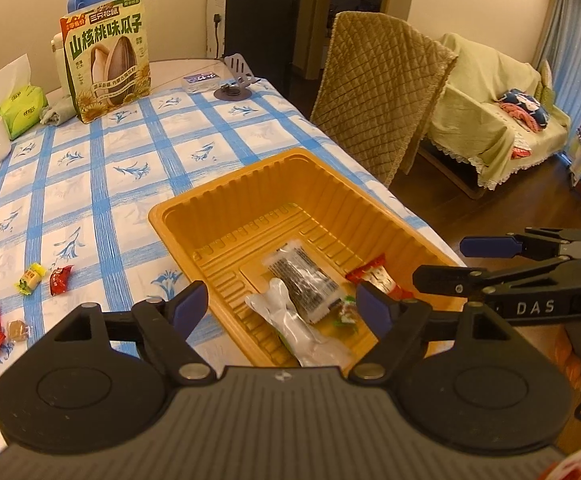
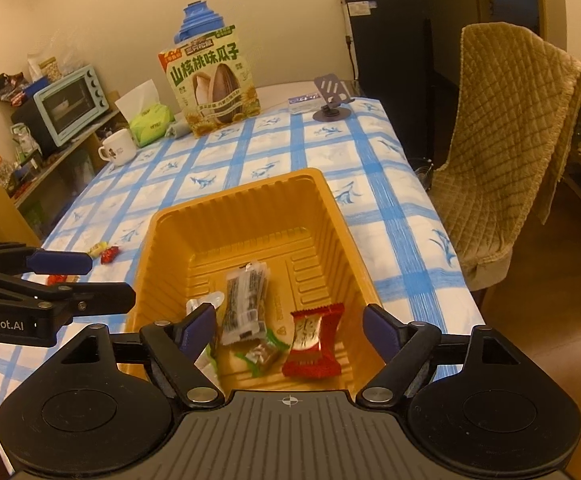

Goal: Organize snacks
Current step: 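Withdraw both open tools from the tray toward the scattered sweets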

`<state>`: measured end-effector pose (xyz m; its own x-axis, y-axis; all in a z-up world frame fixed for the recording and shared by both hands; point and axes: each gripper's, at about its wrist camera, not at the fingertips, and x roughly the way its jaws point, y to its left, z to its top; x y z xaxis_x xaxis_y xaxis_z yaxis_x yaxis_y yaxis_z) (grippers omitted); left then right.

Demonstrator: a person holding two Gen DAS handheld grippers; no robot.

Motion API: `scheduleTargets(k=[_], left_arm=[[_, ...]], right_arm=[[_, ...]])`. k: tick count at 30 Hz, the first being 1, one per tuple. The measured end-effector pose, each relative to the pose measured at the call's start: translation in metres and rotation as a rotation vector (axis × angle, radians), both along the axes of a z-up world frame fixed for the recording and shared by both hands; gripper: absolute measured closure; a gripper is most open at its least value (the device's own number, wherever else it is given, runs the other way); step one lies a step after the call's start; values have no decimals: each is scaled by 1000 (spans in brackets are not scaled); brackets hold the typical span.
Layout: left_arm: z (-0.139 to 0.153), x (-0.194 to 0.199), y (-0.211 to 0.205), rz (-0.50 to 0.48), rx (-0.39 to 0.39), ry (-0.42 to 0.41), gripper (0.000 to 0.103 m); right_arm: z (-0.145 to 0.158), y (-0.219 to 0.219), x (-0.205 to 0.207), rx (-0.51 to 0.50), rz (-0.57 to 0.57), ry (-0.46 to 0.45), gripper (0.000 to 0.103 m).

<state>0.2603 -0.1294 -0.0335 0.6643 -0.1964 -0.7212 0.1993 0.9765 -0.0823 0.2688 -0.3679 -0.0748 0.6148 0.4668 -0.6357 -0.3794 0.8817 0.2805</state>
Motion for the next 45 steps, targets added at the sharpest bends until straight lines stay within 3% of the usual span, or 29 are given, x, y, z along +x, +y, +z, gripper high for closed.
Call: scheduleTargets(k=[15, 29, 45], left_arm=[[12, -71, 39, -20, -15, -9, 23], [0, -110, 123, 76, -1, 48, 23], [-25, -112, 225, 215, 68, 73, 25]], right_arm=[[19, 20, -64, -9, 22, 4, 20], [14, 96, -102, -8, 115, 70, 20], [0, 201, -94, -25, 193, 78, 20]])
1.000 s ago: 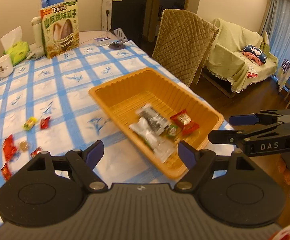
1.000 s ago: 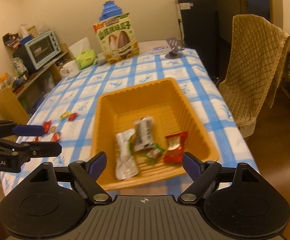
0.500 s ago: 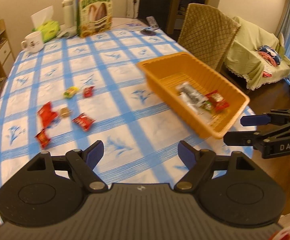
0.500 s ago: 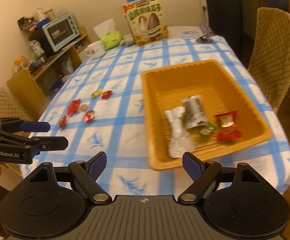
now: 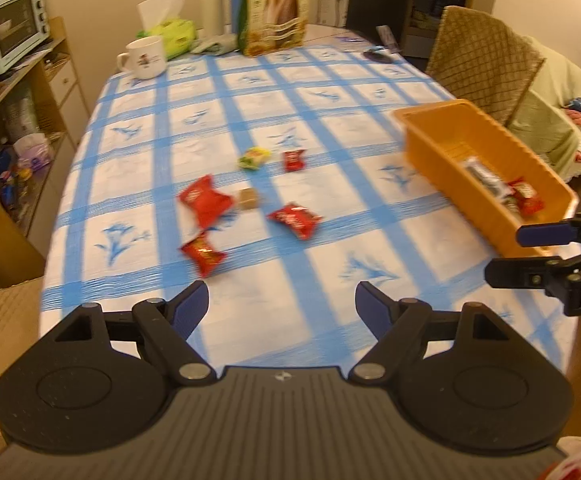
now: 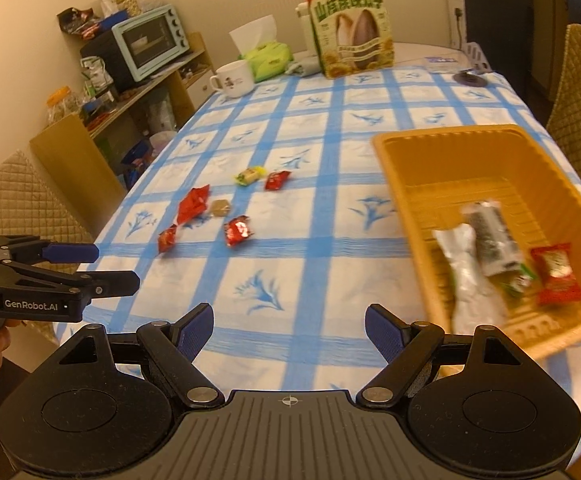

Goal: Organize snacks
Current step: 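Withdraw both open tools from the tray toward the scattered sweets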

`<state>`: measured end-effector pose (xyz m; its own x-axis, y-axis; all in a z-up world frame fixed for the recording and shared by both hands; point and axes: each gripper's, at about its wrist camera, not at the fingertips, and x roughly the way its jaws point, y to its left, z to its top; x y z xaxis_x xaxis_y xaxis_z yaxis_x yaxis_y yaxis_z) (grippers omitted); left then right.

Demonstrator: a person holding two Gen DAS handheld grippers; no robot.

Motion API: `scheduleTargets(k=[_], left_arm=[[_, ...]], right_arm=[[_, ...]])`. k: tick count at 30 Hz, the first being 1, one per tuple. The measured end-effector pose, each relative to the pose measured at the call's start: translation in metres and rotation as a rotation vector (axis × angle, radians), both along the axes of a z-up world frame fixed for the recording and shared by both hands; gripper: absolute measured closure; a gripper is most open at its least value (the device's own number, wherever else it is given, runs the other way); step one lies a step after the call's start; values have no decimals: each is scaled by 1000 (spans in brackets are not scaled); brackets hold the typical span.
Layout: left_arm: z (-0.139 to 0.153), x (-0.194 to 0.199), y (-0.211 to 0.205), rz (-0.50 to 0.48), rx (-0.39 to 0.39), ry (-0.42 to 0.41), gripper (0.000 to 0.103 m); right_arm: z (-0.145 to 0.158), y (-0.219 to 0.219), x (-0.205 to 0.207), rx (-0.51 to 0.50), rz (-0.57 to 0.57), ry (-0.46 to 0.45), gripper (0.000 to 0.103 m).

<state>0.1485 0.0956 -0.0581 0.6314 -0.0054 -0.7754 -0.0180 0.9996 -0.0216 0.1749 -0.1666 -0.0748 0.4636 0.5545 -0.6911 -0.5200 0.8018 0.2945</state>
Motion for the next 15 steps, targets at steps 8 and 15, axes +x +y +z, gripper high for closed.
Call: scheduleTargets(k=[8, 15], left_arm=[[-18, 10, 34, 57, 11, 14, 29], [-28, 27, 51, 82, -16, 23, 37]], right_arm=[[-11, 47, 12, -14, 26, -13, 20], [-19, 79, 25, -24, 49, -36, 20]])
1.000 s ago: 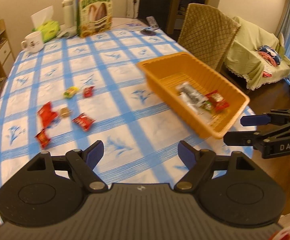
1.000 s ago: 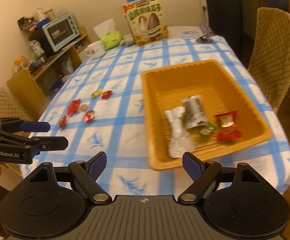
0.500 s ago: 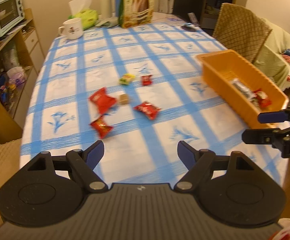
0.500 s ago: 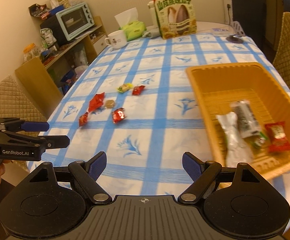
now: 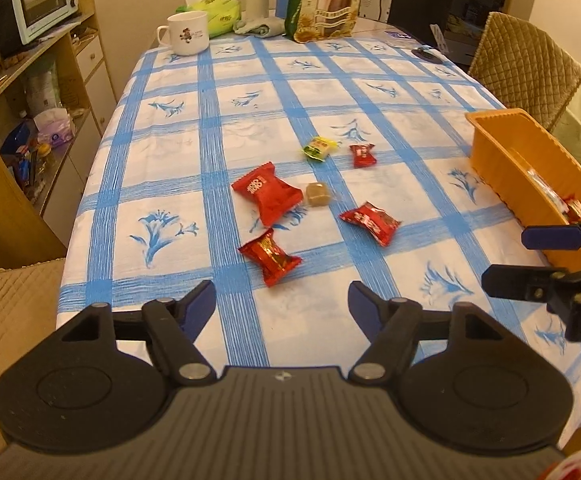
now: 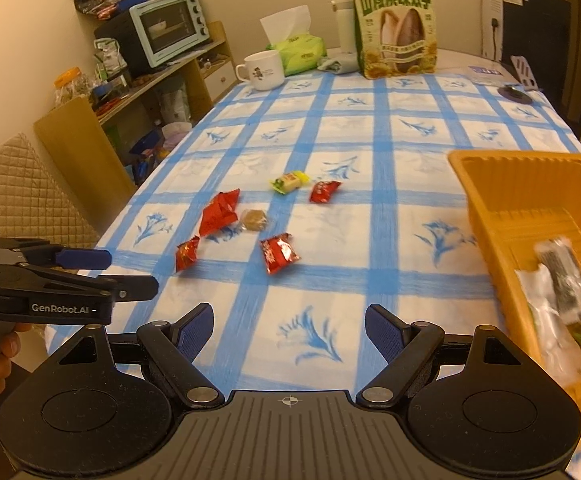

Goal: Organize snacks
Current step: 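Withdraw both open tools from the tray toward the scattered sweets, then grasp the red gold-printed candy with left tool while right tool approaches the dark red packet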

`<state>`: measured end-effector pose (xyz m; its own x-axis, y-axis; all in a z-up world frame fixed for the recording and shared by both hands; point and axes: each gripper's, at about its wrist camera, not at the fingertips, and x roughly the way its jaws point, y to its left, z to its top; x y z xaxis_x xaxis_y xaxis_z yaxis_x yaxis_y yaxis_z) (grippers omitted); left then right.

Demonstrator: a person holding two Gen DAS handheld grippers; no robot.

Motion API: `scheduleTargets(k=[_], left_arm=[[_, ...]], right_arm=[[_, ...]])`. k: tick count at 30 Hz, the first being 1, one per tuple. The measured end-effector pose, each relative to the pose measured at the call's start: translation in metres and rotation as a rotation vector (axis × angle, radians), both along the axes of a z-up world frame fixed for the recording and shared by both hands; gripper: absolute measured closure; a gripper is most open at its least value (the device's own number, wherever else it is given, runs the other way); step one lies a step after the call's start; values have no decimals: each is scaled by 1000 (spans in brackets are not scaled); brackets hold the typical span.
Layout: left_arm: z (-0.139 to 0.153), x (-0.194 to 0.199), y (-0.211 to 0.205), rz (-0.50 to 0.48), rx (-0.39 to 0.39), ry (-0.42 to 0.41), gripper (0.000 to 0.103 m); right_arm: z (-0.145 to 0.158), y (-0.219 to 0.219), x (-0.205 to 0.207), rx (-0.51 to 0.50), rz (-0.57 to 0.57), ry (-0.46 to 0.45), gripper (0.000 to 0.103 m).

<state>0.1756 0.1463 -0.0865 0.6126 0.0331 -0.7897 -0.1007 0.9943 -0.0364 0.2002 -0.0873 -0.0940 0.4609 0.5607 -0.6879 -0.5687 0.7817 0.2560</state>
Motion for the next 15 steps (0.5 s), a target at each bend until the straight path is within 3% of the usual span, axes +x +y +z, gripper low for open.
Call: scheduleTargets(k=[13, 15], left_arm=[[-9, 27, 12, 8, -14, 6, 37], [-11, 31, 13, 12, -15, 9, 41]], right_arm=[[-9, 33, 25, -13, 35, -31, 21], [-10, 36, 29, -13, 41, -31, 21]])
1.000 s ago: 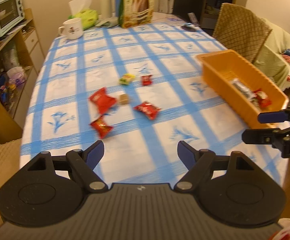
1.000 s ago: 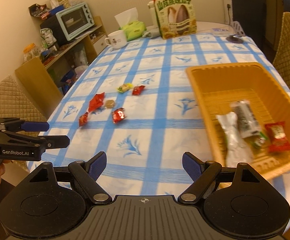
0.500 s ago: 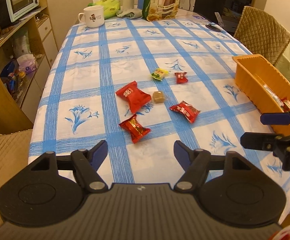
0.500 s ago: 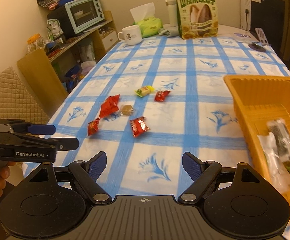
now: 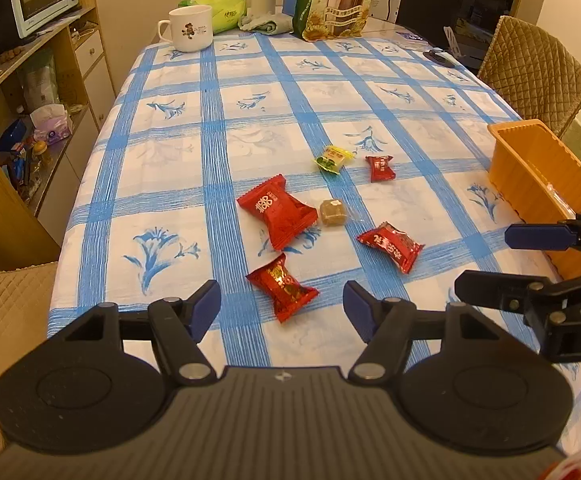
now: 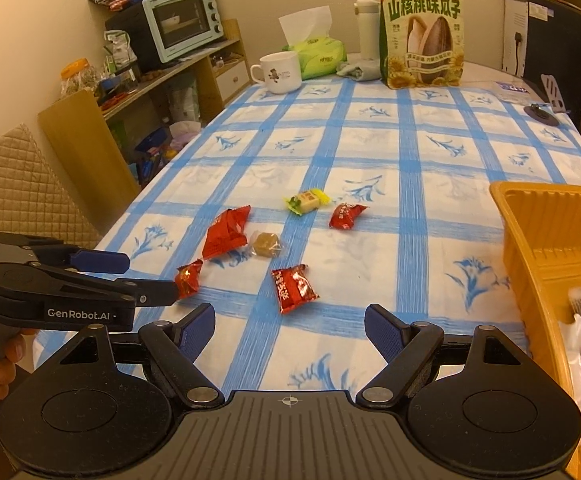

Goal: Organize snacks
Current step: 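Grasp the red gold-printed candy with left tool while right tool approaches the dark red packet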

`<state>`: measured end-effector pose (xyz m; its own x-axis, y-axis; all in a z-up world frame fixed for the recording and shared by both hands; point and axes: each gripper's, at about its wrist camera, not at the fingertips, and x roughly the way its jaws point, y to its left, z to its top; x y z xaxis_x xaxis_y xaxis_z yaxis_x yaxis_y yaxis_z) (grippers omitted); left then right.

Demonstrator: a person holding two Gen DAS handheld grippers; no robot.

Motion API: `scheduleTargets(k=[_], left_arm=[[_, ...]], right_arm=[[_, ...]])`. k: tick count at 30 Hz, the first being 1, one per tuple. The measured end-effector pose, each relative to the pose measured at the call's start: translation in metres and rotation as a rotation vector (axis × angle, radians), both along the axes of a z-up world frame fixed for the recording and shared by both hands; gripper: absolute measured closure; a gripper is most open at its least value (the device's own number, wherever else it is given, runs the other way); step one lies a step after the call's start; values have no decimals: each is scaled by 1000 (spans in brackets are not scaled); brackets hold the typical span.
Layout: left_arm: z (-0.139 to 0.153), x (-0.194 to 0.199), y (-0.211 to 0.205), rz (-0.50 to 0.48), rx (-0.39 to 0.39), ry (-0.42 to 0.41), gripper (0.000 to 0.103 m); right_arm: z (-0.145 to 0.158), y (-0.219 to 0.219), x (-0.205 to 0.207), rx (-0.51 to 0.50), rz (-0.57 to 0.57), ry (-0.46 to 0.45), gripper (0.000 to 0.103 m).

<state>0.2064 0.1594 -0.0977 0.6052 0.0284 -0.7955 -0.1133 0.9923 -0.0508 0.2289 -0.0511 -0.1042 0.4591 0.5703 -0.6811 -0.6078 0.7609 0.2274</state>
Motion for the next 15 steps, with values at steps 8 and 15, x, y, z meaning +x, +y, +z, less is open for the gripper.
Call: scheduleTargets(k=[8, 15], left_arm=[[-10, 19, 5, 32, -43, 23, 53], [-19, 30, 7, 38, -37, 42, 58]], right_arm=[[-6, 10, 13, -12, 22, -12, 21], [-8, 15, 22, -17, 32, -13, 21]])
